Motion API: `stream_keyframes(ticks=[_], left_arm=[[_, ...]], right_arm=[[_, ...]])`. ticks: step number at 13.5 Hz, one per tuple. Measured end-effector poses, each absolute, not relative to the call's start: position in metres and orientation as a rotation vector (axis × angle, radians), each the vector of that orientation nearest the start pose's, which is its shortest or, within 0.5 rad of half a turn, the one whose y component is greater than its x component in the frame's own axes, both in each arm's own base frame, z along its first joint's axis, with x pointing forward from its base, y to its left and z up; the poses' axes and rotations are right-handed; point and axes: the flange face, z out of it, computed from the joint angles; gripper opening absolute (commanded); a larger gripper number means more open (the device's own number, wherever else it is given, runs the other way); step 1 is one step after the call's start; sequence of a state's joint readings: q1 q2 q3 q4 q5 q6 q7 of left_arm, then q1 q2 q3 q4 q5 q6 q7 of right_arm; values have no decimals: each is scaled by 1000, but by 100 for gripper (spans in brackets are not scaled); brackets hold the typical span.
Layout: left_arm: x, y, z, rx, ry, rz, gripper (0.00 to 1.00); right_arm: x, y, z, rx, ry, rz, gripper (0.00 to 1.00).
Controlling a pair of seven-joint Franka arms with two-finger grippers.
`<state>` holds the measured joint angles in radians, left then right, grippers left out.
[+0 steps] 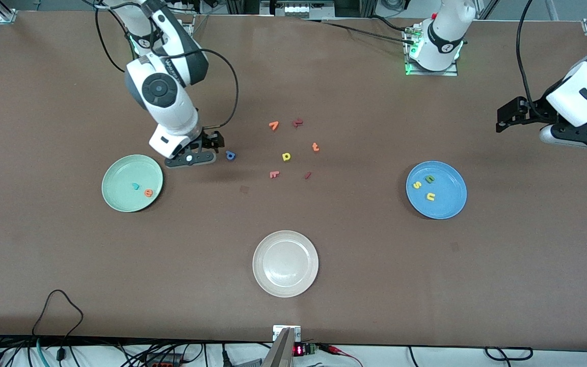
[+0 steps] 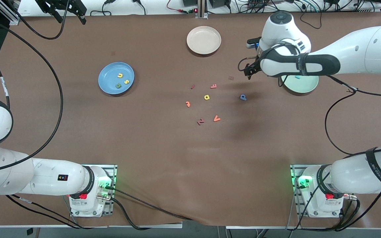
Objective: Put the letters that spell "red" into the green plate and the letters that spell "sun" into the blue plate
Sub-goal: 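Grasp the blue letter among the scattered letters with the right gripper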
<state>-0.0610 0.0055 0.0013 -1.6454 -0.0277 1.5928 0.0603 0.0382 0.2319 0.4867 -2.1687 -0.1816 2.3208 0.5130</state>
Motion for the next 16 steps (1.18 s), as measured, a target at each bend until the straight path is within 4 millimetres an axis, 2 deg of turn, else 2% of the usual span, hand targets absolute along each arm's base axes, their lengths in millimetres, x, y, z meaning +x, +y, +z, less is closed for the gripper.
stream_keyframes(ticks=[3,8,11,12,16], left_arm=[[554,-36,588,-3162,189,93,100],[554,-37,589,-3162,192,93,100],[554,-40,589,-3161,199,94,100],[554,-40,589,-3161,200,94,100],[553,-40,589,-3161,201,96,100]], right_arm=[[476,291,275,-3143,-21,32,100],[470,306,235,-3098,73,73,99],[467,309,223,-3098,63,92,79],[467,309,220,-3101,55,96,76],[463,308,207,-3110,45,122,76]])
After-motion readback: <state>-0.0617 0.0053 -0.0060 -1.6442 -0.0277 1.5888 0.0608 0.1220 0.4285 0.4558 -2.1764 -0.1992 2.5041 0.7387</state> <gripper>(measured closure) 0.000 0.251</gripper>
